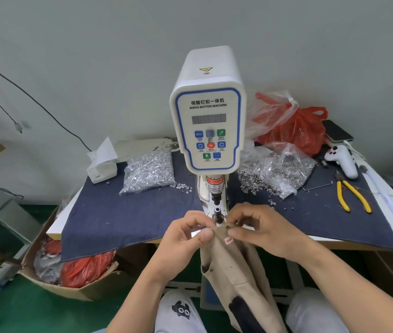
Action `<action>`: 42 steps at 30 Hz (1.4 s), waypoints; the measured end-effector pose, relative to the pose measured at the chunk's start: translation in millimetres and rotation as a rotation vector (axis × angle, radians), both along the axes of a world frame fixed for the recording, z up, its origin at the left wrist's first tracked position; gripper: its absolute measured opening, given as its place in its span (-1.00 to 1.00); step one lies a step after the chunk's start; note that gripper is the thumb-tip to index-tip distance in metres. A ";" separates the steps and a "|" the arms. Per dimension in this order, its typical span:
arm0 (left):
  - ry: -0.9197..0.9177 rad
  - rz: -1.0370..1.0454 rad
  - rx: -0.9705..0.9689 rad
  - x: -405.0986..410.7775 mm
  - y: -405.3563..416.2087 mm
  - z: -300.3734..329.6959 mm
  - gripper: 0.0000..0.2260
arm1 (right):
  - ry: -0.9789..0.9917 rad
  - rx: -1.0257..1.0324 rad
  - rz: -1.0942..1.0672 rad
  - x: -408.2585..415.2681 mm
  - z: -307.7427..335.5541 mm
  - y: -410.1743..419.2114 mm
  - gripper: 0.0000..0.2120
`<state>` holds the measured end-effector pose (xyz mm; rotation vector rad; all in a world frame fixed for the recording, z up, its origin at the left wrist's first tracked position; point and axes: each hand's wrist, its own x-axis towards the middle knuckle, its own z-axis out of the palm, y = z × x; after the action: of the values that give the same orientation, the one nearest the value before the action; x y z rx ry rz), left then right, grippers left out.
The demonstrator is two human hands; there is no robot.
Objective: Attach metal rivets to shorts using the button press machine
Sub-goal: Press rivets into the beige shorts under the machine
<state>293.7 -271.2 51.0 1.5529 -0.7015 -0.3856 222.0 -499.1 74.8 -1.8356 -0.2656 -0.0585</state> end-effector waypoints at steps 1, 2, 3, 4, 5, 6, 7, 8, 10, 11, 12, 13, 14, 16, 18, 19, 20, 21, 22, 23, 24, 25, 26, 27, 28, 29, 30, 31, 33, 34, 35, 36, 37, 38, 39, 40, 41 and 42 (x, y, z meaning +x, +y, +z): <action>0.052 -0.020 -0.029 -1.0 -0.2 0.4 -0.77 | -0.016 0.095 0.000 0.1 0.7 1.2 -0.92; 0.102 -0.052 -0.037 -1.8 0.0 0.6 -0.75 | -0.021 0.185 0.011 0.1 1.4 2.3 -0.88; 0.123 -0.092 -0.006 -1.5 0.1 1.0 -0.74 | -0.012 0.259 0.028 0.0 2.2 3.4 -0.86; 0.095 -0.134 0.077 -0.8 0.1 1.7 -0.74 | 0.004 0.305 0.040 0.1 2.2 3.9 -0.85; 0.028 -0.180 0.195 0.3 -0.4 1.8 -0.71 | 0.018 0.315 0.045 0.1 2.3 3.4 -0.86; -0.049 -0.223 0.315 1.2 -0.5 0.4 -0.67 | 0.029 0.302 0.047 0.0 1.8 2.2 -0.88; -0.112 -0.247 0.407 2.0 0.1 -1.5 -0.63 | 0.047 0.294 0.052 0.0 1.7 0.5 -0.92; -0.135 -0.242 0.439 3.1 1.2 -2.6 -0.63 | 0.070 0.295 0.056 0.5 1.3 -1.3 -0.94; -0.066 -0.181 0.333 2.8 4.1 -3.8 -0.70 | 0.141 0.276 0.044 1.3 1.3 -6.0 -0.95; -0.010 -0.144 0.235 2.2 4.7 -4.4 -0.71 | 0.179 0.243 0.038 2.2 1.4 -8.0 -0.95; 0.055 -0.118 0.136 1.0 3.8 -5.6 -0.72 | 0.210 0.189 0.046 3.0 0.8 -9.0 -0.94; 0.131 -0.104 0.046 0.0 1.6 -7.3 -0.73 | 0.228 0.113 0.063 3.9 -0.2 -9.0 -0.92; 0.213 -0.091 -0.016 -1.2 -1.3 -8.9 -0.72 | 0.228 0.042 0.082 4.7 -1.7 -8.8 -0.90; 0.332 -0.071 -0.065 -5.7 -5.5 -12.4 -0.66 | 0.219 -0.002 0.098 6.3 -3.5 -7.7 -0.89; 0.366 -0.067 -0.025 -7.4 -5.9 -18.8 -0.63 | 0.222 0.115 0.050 6.8 -2.9 -6.4 -0.90; 0.336 -0.091 0.017 -7.4 -5.6 -22.1 -0.62 | 0.215 0.199 0.027 7.1 -2.5 -6.0 -0.92; 0.288 -0.120 0.058 -8.6 -5.4 -23.4 -0.61 | 0.213 0.273 0.017 7.5 -3.4 -4.7 -0.92; 0.256 -0.143 0.075 -9.4 -5.8 -23.1 -0.61 | 0.220 0.322 0.018 7.8 -5.1 -2.9 -0.92; 0.253 -0.142 0.053 -9.5 -6.6 -22.1 -0.64 | 0.235 0.344 0.023 7.7 -7.3 -0.3 -0.92; 0.288 -0.117 -0.009 -9.0 -7.2 -20.1 -0.69 | 0.254 0.340 0.024 7.6 -9.2 2.4 -0.92; 0.334 -0.091 -0.091 -8.0 -7.7 -18.2 -0.74 | 0.271 0.321 0.022 7.8 -11.2 4.0 -0.91; 0.379 -0.087 -0.166 -6.5 -7.9 -17.5 -0.77 | 0.284 0.304 0.023 7.8 -12.7 4.4 -0.88; 0.420 -0.094 -0.219 -5.5 -8.1 -18.7 -0.78 | 0.292 0.287 0.029 7.5 -13.2 3.8 -0.84; 0.457 -0.103 -0.256 -5.0 -8.2 -20.7 -0.78 | 0.294 0.265 0.038 7.2 -12.0 2.5 -0.82; 0.493 -0.110 -0.274 -4.7 -8.0 -22.8 -0.78 | 0.289 0.242 0.044 7.1 -9.7 1.4 -0.81; 0.525 -0.108 -0.272 -4.7 -7.8 -24.7 -0.78 | 0.276 0.226 0.043 7.4 -7.0 0.4 -0.81; 0.545 -0.108 -0.247 -4.8 -7.6 -25.4 -0.77 | 0.254 0.227 0.034 8.2 -5.0 0.2 -0.81; 0.546 -0.109 -0.203 -4.5 -7.5 -26.6 -0.76 | 0.228 0.251 0.015 8.7 -4.3 0.0 -0.82; 0.473 -0.113 -0.066 -3.6 -8.7 -28.8 -0.73 | 0.215 0.353 -0.010 9.5 -6.4 1.3 -0.85; 0.425 -0.121 -0.002 -3.3 -9.3 -29.9 -0.69 | 0.229 0.422 -0.003 9.6 -7.6 3.5 -0.85; 0.392 -0.131 0.040 -2.7 -9.3 -29.6 -0.65 | 0.251 0.495 0.005 9.4 -9.6 5.3 -0.85; 0.376 -0.134 0.044 -1.7 -9.1 -28.1 -0.64 | 0.279 0.558 0.008 9.0 -11.0 6.1 -0.85; 0.372 -0.129 0.005 0.2 -8.3 -26.2 -0.67 | 0.300 0.573 0.006 8.5 -11.4 5.0 -0.84; 0.380 -0.132 -0.052 2.8 -6.7 -23.9 -0.72 | 0.311 0.517 0.000 7.6 -10.9 2.8 -0.81; 0.397 -0.133 -0.108 5.8 -5.4 -21.6 -0.76 | 0.314 0.389 0.001 7.0 -10.7 -0.9 -0.79; 0.414 -0.129 -0.146 8.4 -5.0 -18.9 -0.78 | 0.319 0.243 0.016 6.7 -10.1 -4.1 -0.79; 0.432 -0.109 -0.160 10.4 -5.1 -18.4 -0.78 | 0.331 0.124 0.032 7.0 -10.4 -7.1 -0.79; 0.459 -0.085 -0.156 11.3 -6.0 -18.7 -0.76 | 0.349 0.052 0.028 8.0 -11.0 -9.5 -0.79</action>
<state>304.9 -277.2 32.3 1.2293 -0.4263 -0.7074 230.1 -508.6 63.8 -1.7547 -0.0439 0.2697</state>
